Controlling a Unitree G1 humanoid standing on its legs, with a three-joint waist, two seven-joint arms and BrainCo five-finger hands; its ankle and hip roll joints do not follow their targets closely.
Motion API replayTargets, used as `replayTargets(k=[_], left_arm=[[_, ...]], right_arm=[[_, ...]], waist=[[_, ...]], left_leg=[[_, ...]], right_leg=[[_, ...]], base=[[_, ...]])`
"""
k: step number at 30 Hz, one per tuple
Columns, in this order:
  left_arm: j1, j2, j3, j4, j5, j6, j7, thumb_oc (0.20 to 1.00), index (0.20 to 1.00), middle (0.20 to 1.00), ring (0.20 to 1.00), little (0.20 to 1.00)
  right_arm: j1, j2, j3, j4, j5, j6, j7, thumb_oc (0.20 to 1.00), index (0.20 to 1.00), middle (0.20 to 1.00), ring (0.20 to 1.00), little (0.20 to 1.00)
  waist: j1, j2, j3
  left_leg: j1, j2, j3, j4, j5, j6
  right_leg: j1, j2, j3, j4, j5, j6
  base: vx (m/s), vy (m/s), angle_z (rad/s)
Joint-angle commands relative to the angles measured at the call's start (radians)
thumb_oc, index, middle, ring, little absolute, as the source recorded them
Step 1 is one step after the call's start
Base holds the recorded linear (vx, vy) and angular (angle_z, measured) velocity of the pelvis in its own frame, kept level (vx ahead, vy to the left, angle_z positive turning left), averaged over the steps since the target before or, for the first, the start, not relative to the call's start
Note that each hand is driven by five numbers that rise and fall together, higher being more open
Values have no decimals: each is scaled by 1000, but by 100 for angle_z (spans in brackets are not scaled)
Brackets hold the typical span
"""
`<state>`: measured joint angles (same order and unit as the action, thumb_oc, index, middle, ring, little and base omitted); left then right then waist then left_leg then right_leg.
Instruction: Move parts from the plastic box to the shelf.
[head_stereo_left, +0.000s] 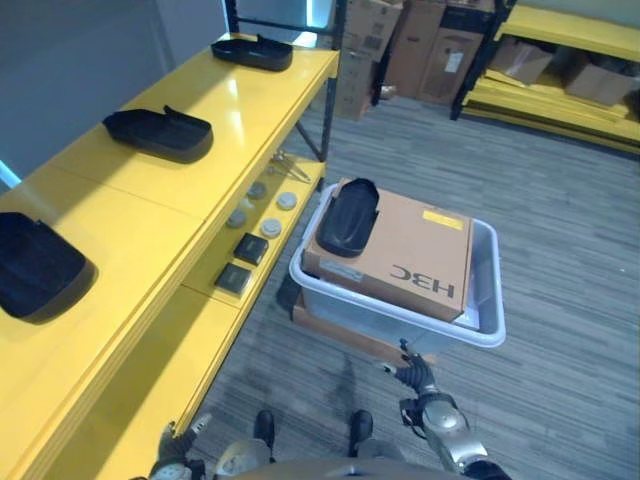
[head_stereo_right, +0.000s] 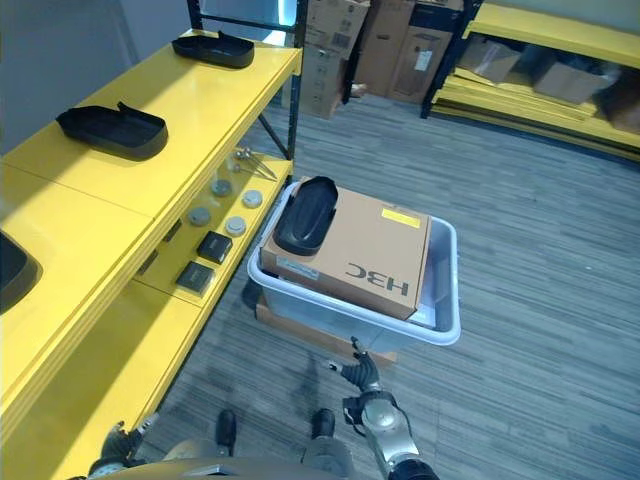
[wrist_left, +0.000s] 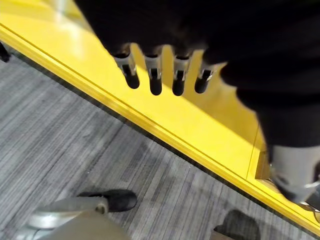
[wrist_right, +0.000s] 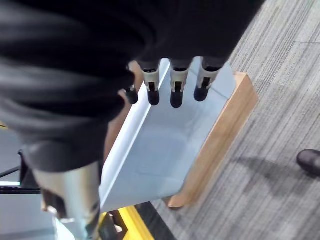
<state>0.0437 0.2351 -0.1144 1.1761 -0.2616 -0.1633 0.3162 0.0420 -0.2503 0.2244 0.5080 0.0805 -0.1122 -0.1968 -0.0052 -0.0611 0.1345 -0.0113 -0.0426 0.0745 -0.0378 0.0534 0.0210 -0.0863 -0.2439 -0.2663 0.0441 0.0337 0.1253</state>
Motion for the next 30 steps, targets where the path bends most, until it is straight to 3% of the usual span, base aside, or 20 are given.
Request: replayTargets(k=[1, 3, 4, 7, 11, 14, 18, 20, 21, 23, 25, 26, 27, 30], left_arm=[[-29, 24, 16, -4, 44, -19, 15, 1000, 1000, 1000, 1000, 1000], [-33, 34, 16, -20, 56, -16, 12, 1000, 1000, 1000, 1000, 1000], [-37, 42, 9, -52, 72, -18, 4, 1000, 1000, 1000, 1000, 1000], [-37, 35, -9, -46, 86, -13, -5, 1000, 1000, 1000, 1000, 1000], [-43, 10, -33, -45, 109, -2, -4, 1000, 1000, 1000, 1000, 1000], [-29, -10, -51, -50, 114, -3, -15, 1000, 1000, 1000, 1000, 1000], [8, -38, -60, -46, 90, -3, -20, 1000, 1000, 1000, 1000, 1000], [18, -45, -60, -44, 85, -5, -22, 1000, 1000, 1000, 1000, 1000], [26, -54, -69, -51, 73, -8, -22, 1000, 1000, 1000, 1000, 1000], [18, -60, -74, -61, 56, -13, -14, 1000, 1000, 1000, 1000, 1000], [23, -66, -82, -68, 56, -14, -13, 1000, 1000, 1000, 1000, 1000], [39, -70, -97, -77, 64, -12, -20, 1000, 1000, 1000, 1000, 1000], [46, -68, -107, -76, 72, -12, -16, 1000, 1000, 1000, 1000, 1000], [74, -68, -131, -80, 86, -12, -23, 1000, 1000, 1000, 1000, 1000]], right_arm=[[-70, -60, 4, -119, -23, -79, -29, 1000, 1000, 1000, 1000, 1000], [-54, -81, -15, -229, -39, -87, -27, 1000, 1000, 1000, 1000, 1000], [-52, -113, -42, -310, -53, -100, -35, 1000, 1000, 1000, 1000, 1000], [-82, -128, -60, -329, -62, -104, -70, 1000, 1000, 1000, 1000, 1000], [-191, -128, -44, -291, -108, -77, -123, 1000, 1000, 1000, 1000, 1000], [-225, -129, -38, -256, -118, -65, -150, 1000, 1000, 1000, 1000, 1000], [-281, -127, -17, -201, -123, -53, -165, 1000, 1000, 1000, 1000, 1000], [-298, -127, -6, -186, -121, -52, -162, 1000, 1000, 1000, 1000, 1000], [-311, -137, -1, -176, -132, -45, -170, 1000, 1000, 1000, 1000, 1000], [-343, -159, -9, -148, -142, -37, -191, 1000, 1000, 1000, 1000, 1000], [-353, -167, -17, -131, -148, -32, -209, 1000, 1000, 1000, 1000, 1000], [-364, -181, -32, -111, -164, -25, -228, 1000, 1000, 1000, 1000, 1000], [-383, -186, -32, -89, -173, -22, -243, 1000, 1000, 1000, 1000, 1000], [-407, -178, -30, -50, -185, -20, -270, 1000, 1000, 1000, 1000, 1000]], waist=[[1, 30, 40], [-11, 29, 44], [-20, 26, 47], [-24, 20, 46], [-32, 19, 53], [-23, 17, 42], [-5, 33, 16], [-1, 35, 19], [14, 37, 43], [30, 28, 80], [35, 27, 84], [46, 32, 84], [56, 35, 92], [64, 62, 83]], left_leg=[[37, 70, -10, -49, -61, -35], [51, 69, -8, -49, -68, -30], [54, 56, -16, -49, -74, -20], [68, 34, -26, -49, -88, -10], [100, 31, -33, -49, -111, -9], [113, 25, -50, -49, -130, -12], [142, 54, -70, -36, -159, -35], [132, 58, -77, 25, -187, -38], [61, 40, -76, 196, -167, -73], [-75, 26, -86, 381, -126, -112], [-107, 37, -70, 372, -131, -113], [-116, 71, -44, 259, -143, -98], [-128, 91, -54, 205, -118, -95], [-78, 117, -87, 55, -90, -86]], right_leg=[[75, -49, 12, 108, -3, 91], [53, -23, 23, 118, 0, 78], [38, 50, 56, 78, -26, 53], [-12, 115, 67, 2, -4, 36], [-79, 136, 27, -61, 51, 48], [-41, 134, 25, -98, 60, 35], [-3, 144, -2, -104, 42, 15], [10, 146, -7, -106, 30, 8], [39, 140, -14, -107, 9, -11], [57, 121, -38, -116, 1, -26], [66, 117, -51, -125, -9, -28], [76, 117, -59, -131, -24, -24], [75, 121, -55, -131, -29, -20], [72, 146, -45, -131, -52, -18]], base=[[43, 85, -38], [86, 80, -36], [131, 63, -17], [144, 3, -12], [172, -79, 8], [201, -129, 31], [254, -190, 22], [181, -147, 8], [104, -155, 10], [95, -155, 31], [137, -28, 30], [211, 43, 35], [261, 56, 38], [139, 69, 1]])
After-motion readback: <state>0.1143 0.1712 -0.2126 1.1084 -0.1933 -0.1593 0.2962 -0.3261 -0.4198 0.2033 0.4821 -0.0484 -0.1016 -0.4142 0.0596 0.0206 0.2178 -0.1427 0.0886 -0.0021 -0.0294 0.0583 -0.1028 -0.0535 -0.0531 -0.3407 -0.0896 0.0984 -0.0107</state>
